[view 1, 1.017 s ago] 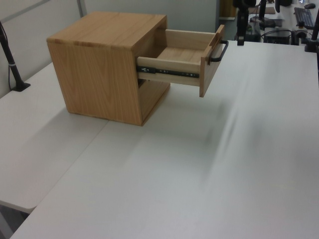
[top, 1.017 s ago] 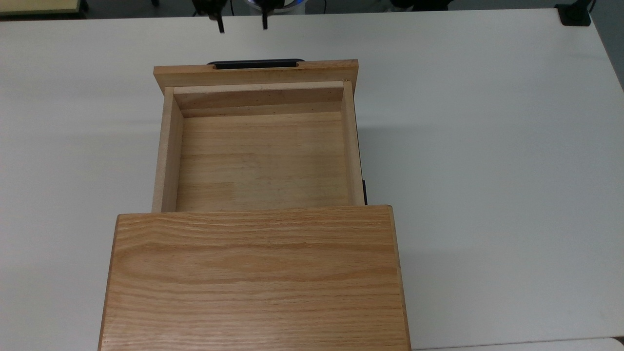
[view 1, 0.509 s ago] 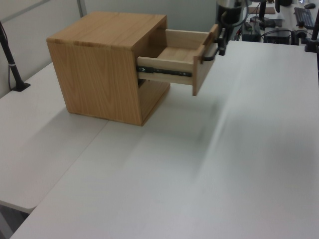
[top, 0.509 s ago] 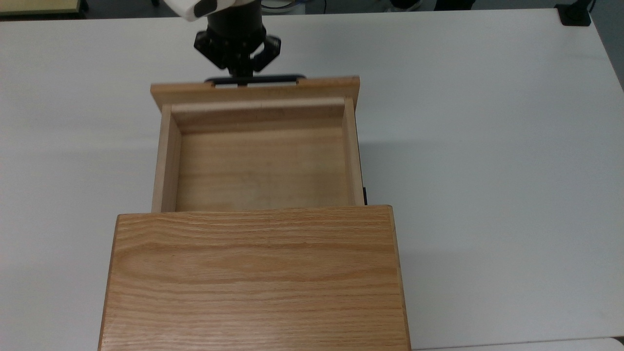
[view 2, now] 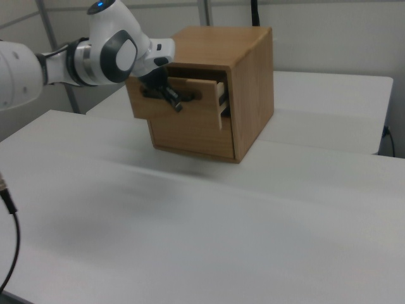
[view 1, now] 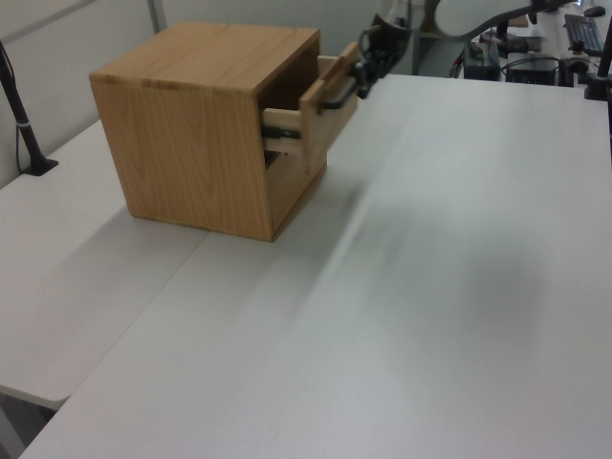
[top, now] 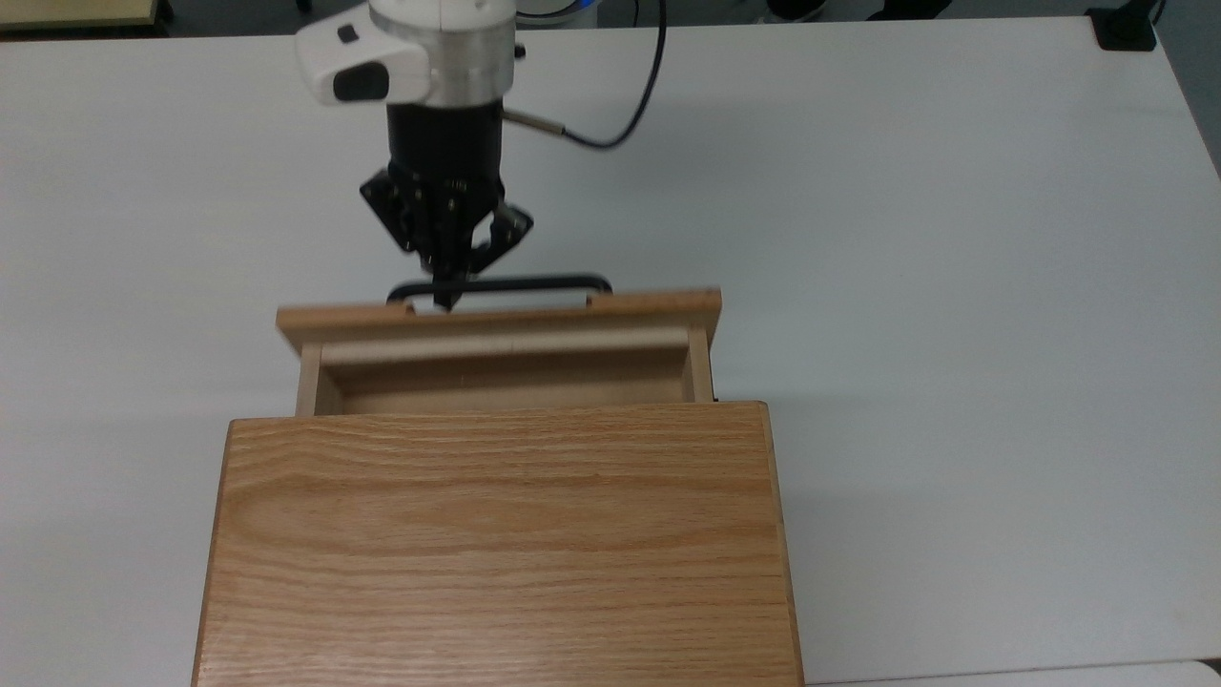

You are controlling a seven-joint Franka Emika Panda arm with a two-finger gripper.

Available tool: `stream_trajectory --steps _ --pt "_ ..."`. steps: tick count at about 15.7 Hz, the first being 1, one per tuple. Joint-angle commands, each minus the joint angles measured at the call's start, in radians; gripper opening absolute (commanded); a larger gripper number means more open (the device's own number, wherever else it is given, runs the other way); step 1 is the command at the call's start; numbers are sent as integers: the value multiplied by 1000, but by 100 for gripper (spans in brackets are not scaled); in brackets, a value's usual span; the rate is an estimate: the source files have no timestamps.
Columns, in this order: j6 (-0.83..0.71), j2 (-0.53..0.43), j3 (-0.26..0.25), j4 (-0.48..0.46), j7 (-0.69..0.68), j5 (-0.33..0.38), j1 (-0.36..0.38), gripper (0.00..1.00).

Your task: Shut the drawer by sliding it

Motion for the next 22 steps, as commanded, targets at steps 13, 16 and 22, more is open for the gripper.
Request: stream_trajectory --steps 13,16,22 --pt "-200 -50 81 -13 273 -217 21 5" --pt "-477 -171 88 -10 127 -56 18 6" --pt "-725 -336 77 -35 13 113 19 84"
